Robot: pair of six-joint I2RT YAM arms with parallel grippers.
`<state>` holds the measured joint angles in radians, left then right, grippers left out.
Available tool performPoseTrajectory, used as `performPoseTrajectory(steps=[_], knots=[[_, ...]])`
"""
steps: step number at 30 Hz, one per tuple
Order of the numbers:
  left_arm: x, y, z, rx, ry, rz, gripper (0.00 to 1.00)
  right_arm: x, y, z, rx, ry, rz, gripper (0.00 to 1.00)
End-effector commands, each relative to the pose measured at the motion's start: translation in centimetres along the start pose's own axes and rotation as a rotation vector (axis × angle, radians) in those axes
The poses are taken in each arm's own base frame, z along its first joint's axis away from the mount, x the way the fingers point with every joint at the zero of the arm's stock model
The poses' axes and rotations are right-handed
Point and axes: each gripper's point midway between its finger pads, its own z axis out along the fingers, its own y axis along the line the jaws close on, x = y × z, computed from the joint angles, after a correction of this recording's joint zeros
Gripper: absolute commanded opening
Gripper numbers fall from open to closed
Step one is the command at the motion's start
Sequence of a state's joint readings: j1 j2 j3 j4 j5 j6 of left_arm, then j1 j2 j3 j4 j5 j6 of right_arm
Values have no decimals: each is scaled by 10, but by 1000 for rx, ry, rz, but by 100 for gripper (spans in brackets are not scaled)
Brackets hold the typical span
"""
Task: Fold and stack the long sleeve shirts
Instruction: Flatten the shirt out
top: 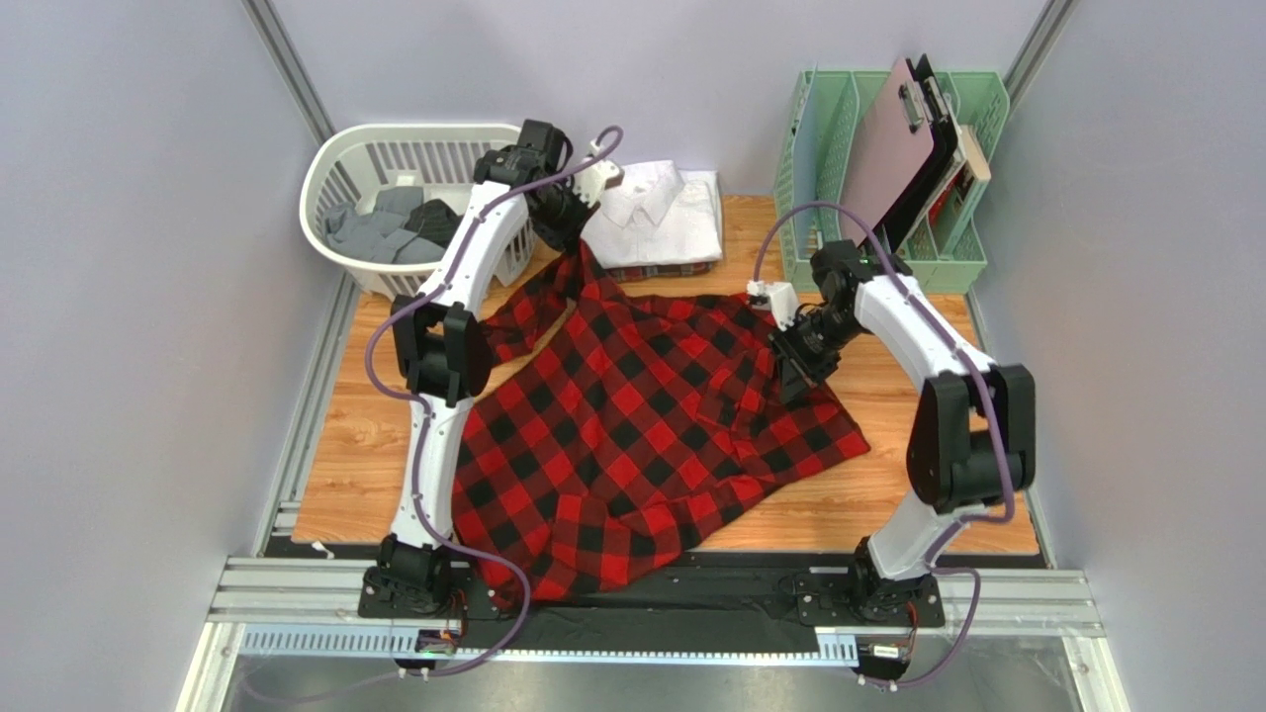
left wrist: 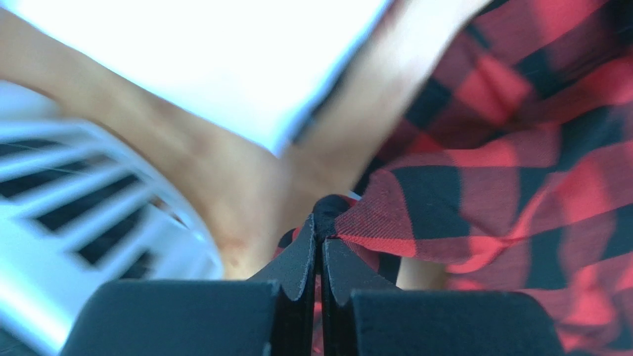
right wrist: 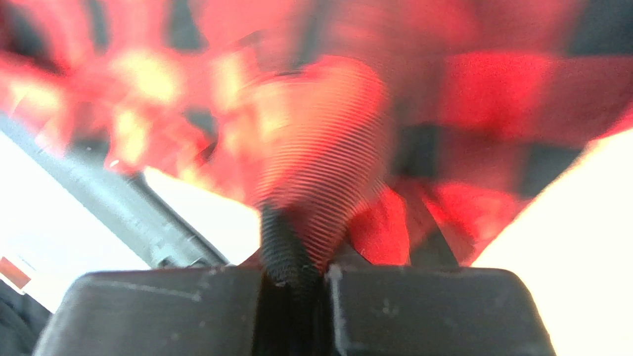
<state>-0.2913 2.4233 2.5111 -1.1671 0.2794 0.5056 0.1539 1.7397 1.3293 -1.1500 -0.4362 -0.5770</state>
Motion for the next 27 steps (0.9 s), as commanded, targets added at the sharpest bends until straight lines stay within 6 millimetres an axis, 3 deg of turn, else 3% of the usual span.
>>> performPoseTrajectory(steps=[1, 2, 3, 6, 7, 10, 11, 12, 13, 14, 15, 16, 17, 18, 20, 21, 22, 23, 24, 26, 27], knots=[[-80, 9, -48, -76, -296, -71, 0, 20, 96, -42, -187, -52, -209, 0], [-87, 10, -56, -84, -323, -67, 0, 32, 106, -41, -191, -16, -257, 0], [-92, 8, -60, -81, -341, -62, 0, 56, 128, -36, -218, 48, -366, 0], [-102, 7, -77, -93, -395, -63, 0, 98, 157, -25, -235, 181, -603, 0], [-103, 4, -81, -88, -403, -57, 0, 123, 161, -20, -224, 223, -671, 0], [-103, -3, -93, -74, -408, -27, 0, 156, 150, -3, -127, 365, -883, 2], [-101, -7, -97, -63, -406, -10, 1, 155, 138, -2, -60, 397, -899, 14], [-93, -16, -97, -25, -379, -11, 8, 151, 133, -3, -35, 406, -894, 18], [-88, -21, -98, -2, -364, 16, 26, 146, 131, -6, -24, 404, -910, 24], [-85, -29, -110, 15, -366, 32, 35, 127, 136, -17, -10, 343, -931, 49], [-68, -35, -103, 42, -315, 19, 43, 117, 135, -26, 1, 302, -911, 61], [-62, -39, -107, 53, -307, 36, 60, 106, 136, -34, 17, 256, -906, 65], [-60, -45, -127, 52, -327, 48, 73, 82, 137, -47, 43, 180, -932, 67], [-39, -46, -120, 67, -281, 17, 80, 70, 127, -53, 61, 135, -877, 68], [-22, -46, -138, 38, -267, 3, 82, 46, 113, -60, 90, 83, -818, 66], [9, -50, -128, 66, -193, -44, 82, 31, 93, -49, 103, 88, -735, 63], [24, -54, -127, 78, -159, -31, 81, 24, 83, -44, 112, 94, -689, 59], [37, -62, -135, 70, -135, -17, 80, 16, 73, -38, 124, 103, -649, 49], [75, -76, -120, 109, -29, -40, 79, 2, 56, -21, 129, 118, -551, 45], [105, -93, -123, 124, 27, -17, 75, -7, 44, -6, 115, 138, -476, 36], [137, -107, -113, 154, 112, -42, 73, -13, 37, 0, 124, 130, -425, 33]])
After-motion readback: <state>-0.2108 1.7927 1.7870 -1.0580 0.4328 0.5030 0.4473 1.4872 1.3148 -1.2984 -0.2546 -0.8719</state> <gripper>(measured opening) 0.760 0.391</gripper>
